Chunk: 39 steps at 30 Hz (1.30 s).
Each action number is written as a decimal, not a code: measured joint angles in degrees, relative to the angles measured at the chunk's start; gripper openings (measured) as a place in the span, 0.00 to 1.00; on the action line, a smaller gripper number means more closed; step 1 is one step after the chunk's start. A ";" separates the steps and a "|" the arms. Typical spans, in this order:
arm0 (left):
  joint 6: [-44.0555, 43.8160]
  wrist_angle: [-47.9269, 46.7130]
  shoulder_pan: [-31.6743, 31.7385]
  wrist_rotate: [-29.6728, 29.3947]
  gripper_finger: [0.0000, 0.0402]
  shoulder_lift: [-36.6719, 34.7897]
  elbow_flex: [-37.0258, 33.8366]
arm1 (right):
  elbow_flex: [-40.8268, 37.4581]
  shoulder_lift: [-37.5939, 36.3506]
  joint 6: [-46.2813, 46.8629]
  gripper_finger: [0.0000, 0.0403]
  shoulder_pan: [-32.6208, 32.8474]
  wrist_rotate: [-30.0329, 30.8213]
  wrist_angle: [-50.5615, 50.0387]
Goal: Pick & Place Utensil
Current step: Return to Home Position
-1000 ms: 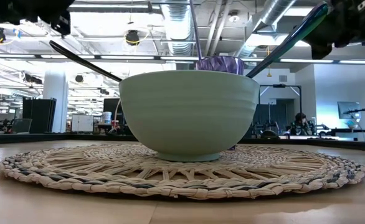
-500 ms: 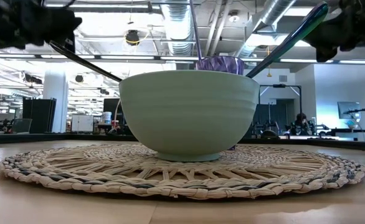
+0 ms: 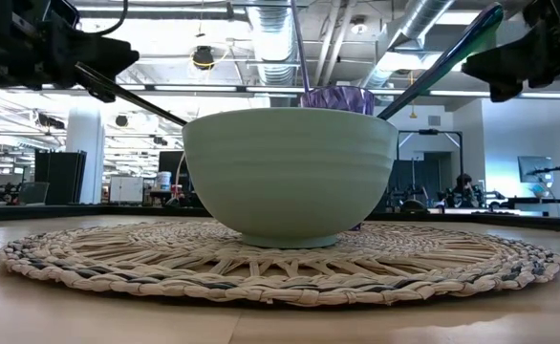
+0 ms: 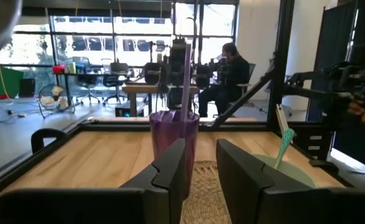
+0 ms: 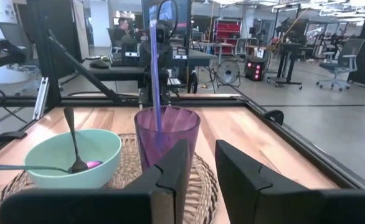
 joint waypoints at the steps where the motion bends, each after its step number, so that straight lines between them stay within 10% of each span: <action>1: 0.00 0.02 0.00 0.00 0.23 0.36 0.02 | 0.00 0.00 -0.02 0.19 0.00 0.00 0.17; 39: 0.02 0.46 0.00 0.00 0.23 19.73 0.08 | -8.68 0.96 0.22 0.19 -0.44 1.55 13.30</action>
